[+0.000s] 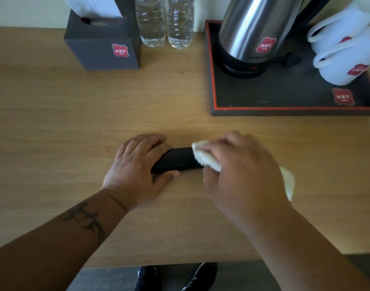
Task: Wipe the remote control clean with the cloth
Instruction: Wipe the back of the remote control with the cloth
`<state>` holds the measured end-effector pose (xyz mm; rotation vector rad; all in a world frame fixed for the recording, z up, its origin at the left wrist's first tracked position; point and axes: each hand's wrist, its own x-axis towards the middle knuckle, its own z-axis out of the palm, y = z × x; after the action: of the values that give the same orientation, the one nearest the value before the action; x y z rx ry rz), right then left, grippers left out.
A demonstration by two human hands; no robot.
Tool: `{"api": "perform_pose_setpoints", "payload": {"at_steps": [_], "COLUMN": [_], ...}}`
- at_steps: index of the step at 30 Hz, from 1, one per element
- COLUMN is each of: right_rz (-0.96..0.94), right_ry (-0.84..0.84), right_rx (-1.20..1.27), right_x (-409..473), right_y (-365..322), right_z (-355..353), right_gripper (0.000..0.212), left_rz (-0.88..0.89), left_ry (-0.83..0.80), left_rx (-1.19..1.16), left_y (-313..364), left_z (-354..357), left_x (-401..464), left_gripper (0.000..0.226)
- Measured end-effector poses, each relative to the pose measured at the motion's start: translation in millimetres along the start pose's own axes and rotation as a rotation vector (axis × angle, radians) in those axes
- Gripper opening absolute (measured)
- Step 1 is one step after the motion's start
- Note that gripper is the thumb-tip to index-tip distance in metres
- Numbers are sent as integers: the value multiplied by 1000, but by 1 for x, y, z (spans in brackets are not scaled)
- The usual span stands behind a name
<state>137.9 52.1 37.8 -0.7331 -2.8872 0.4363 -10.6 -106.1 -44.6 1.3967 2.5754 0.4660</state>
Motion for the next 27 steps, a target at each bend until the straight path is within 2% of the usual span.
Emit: {"api": "perform_pose_setpoints", "payload": {"at_steps": [1,2,6,9,15,21,25,27], "right_rz": [36,36,-221,-351,-354,-316,-199,-33], "right_ry": [95,120,-199,-214,-182,-168,-149,-106], "right_rx": [30,31,-108,-187,-118,-53,-75,-86], "right_x": [8,16,17,24,24,19,9,-1], "right_y": [-5,-13,-23,19,48,77,94,98], "right_z": [1,4,36,39,45,36,27,20], "right_gripper": [33,39,61,61,50,50,52,49], "left_rz": [-4,-7,-12,14,6,12,28,2], "left_ry": [-3,-6,14,42,48,-14,-15,12], "left_rx": [-2,-6,-41,-18,-6,-11,-16,-19], "left_y": [0,1,2,-1,0,-1,-2,-1], "left_z": [0,0,2,5,4,-1,-2,-1], "left_x": [0,1,0,0,0,1,0,-1], "left_gripper": [64,63,60,61,63,64,63,63]}}
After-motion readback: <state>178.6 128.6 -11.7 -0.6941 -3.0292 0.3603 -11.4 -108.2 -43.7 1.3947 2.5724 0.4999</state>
